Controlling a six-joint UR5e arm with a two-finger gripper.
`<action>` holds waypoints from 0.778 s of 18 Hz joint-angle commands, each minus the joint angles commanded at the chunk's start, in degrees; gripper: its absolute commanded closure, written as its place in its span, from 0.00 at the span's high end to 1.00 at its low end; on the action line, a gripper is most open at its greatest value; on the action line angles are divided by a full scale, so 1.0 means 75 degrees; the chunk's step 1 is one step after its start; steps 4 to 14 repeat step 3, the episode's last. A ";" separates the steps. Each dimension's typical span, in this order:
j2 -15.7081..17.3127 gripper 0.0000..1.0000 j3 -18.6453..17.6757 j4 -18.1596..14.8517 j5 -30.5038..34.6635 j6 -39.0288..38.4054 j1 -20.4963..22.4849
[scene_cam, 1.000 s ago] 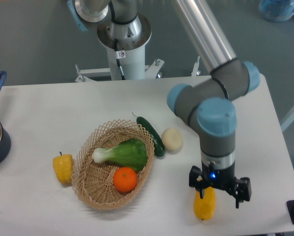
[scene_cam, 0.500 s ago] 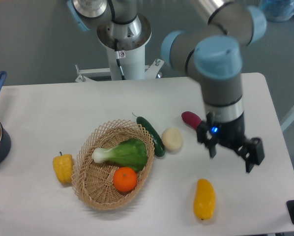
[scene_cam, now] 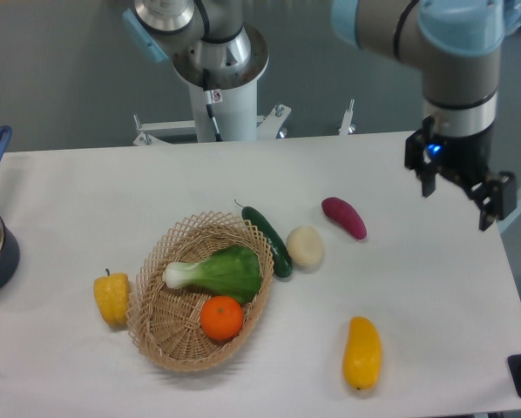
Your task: Place the mango on the table
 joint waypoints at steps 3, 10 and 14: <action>0.0000 1.00 -0.0047 0.0023 -0.0224 0.0000 0.0012; 0.0000 1.00 -0.0047 0.0023 -0.0224 0.0000 0.0012; 0.0000 1.00 -0.0047 0.0023 -0.0224 0.0000 0.0012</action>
